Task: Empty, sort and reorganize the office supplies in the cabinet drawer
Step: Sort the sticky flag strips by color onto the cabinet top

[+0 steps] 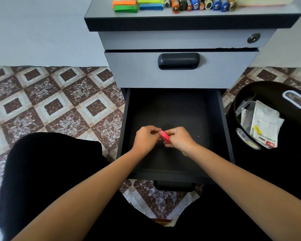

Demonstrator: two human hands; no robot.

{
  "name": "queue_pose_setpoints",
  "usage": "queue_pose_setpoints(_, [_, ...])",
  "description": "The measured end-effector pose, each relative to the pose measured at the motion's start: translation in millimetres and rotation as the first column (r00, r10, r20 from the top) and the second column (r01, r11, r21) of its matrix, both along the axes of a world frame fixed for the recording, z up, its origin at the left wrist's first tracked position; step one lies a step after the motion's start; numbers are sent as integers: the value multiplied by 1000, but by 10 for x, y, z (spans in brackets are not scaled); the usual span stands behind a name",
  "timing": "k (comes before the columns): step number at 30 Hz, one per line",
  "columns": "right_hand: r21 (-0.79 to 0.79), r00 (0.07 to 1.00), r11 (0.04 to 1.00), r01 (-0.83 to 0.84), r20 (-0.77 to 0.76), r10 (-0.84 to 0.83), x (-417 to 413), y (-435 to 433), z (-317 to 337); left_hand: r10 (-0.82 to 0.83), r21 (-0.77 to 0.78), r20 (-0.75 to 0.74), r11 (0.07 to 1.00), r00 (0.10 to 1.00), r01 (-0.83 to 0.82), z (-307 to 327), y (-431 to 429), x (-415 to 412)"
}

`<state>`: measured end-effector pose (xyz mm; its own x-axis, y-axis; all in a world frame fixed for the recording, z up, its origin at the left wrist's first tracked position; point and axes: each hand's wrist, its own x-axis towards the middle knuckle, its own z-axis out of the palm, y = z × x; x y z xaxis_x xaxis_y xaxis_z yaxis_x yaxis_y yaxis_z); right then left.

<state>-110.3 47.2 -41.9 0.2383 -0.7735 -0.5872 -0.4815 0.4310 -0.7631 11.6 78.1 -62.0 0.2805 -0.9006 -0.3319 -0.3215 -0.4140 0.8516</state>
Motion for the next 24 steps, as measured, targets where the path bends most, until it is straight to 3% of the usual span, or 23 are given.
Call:
queue_pose_setpoints(9, [-59, 998, 998, 31, -61, -34, -5, -34, -4, -44, 28, 15, 999, 999, 44, 62, 15, -14])
queue_pose_setpoints(12, [-36, 998, 998, 55, -23, -56, -26, -61, 46, 17, 48, -75, 999, 997, -13, 88, -2, -4])
queue_pose_setpoints(15, [-103, 997, 992, -71, -30, 69, -70, -71, 104, 109, 87, -203, 992, 973, -93, 135, -18, 29])
queue_pose_setpoints(18, [-361, 895, 828, -428, -298, 333, -135, -58, 134, 144, 102, -282, 988, 949, -119, 184, -21, 66])
queue_pose_setpoints(20, [-427, 795, 685, -591, -455, 402, -154, -38, 109, 145, 103, -298, 987, 943, -120, 207, -18, 83])
queue_pose_setpoints(22, [-457, 745, 609, -648, -546, 384, -160, -25, 80, 142, 106, -311, 988, 940, -114, 215, -15, 93])
queue_pose_setpoints(24, [-470, 737, 593, -654, -572, 360, -166, -21, 81, 129, 112, -322, 989, 938, -98, 213, -8, 101])
